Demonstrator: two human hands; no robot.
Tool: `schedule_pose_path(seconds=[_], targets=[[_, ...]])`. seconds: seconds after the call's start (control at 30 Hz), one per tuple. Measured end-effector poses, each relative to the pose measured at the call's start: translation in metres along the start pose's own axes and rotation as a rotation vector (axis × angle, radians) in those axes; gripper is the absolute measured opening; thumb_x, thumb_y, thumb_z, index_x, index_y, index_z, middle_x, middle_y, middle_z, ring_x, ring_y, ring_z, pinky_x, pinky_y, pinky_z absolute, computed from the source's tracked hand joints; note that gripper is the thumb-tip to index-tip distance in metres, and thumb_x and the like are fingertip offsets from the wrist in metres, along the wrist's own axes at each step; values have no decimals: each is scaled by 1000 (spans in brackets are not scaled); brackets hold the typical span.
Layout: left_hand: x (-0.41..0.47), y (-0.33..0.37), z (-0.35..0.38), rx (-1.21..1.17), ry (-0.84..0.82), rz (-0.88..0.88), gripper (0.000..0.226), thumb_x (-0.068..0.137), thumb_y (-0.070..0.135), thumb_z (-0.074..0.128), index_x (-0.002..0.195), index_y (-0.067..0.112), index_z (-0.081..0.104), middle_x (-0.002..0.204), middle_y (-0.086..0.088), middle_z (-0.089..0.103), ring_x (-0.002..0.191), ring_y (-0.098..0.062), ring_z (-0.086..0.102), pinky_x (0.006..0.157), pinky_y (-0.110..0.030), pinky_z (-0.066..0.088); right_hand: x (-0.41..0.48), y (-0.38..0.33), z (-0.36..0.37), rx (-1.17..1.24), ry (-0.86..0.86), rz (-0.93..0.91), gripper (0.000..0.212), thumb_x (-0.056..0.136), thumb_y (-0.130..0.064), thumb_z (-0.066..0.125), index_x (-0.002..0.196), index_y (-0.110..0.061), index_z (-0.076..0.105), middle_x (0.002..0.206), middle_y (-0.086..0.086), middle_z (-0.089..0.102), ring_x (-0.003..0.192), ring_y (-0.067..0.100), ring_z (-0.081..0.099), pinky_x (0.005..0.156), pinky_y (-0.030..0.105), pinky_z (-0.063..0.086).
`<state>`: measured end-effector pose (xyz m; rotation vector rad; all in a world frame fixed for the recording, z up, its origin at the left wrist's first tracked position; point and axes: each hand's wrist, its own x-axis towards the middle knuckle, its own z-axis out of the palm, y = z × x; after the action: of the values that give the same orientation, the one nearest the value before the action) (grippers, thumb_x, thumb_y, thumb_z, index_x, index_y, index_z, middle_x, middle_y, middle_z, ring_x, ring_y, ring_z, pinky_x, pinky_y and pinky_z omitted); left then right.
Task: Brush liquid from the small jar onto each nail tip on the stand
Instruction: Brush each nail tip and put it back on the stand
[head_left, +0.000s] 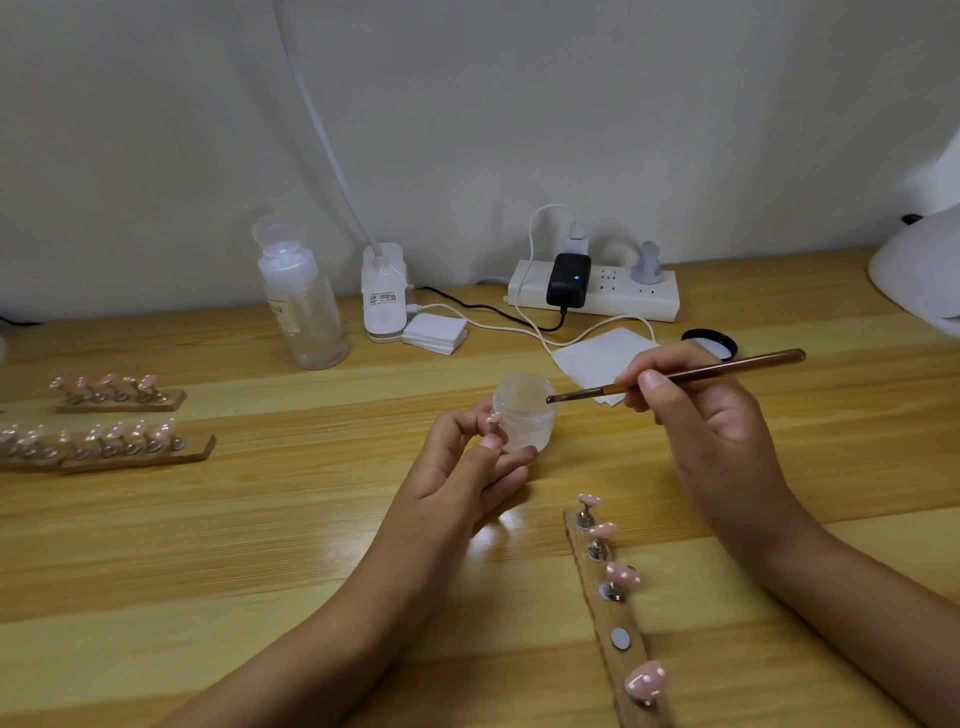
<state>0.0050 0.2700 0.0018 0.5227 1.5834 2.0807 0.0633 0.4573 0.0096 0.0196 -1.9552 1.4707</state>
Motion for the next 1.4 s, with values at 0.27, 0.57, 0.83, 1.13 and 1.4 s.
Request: schedule_pose_path(seconds=[0.27, 0.57, 0.83, 1.13, 1.4], targets=[[0, 1, 0, -17, 9, -19, 28, 98, 15, 44, 79, 27, 60, 97, 20, 73, 109, -19, 66, 91, -25, 53, 1, -2, -1, 41, 42, -20, 19, 90, -10, 45, 96, -18, 62, 92, -14, 63, 84, 1, 58, 73, 10, 43], [2, 0, 0, -33, 1, -14, 32, 98, 15, 44, 76, 29, 61, 93, 23, 73, 109, -18, 66, 92, -25, 53, 1, -1, 1, -134, -99, -108, 22, 80, 0, 48, 84, -16, 62, 90, 7, 60, 92, 24, 56, 81, 29, 45], [3, -3, -2, 63, 62, 16, 28, 97, 16, 48, 78, 31, 63, 114, -3, 60, 78, -12, 69, 65, -22, 57, -1, -5, -1, -39, -81, -100, 15, 79, -15, 45, 79, -10, 59, 82, -2, 58, 83, 14, 54, 77, 21, 43], [-4, -1, -1, 310, -58, 131, 6, 88, 18, 63, 85, 23, 66, 77, 7, 63, 69, -2, 53, 56, -10, 42, 12, 9, -10, 447, 33, 274, 26, 88, -17, 45, 78, -23, 68, 73, 0, 68, 69, 11, 64, 64, 22, 52], [-3, -1, 0, 333, -82, 126, 3, 82, 30, 69, 85, 29, 68, 79, 11, 65, 74, 0, 56, 66, -13, 44, 10, 6, -7, 514, -123, 303, 26, 83, -12, 45, 73, -17, 68, 70, 3, 65, 65, 12, 60, 63, 22, 51]])
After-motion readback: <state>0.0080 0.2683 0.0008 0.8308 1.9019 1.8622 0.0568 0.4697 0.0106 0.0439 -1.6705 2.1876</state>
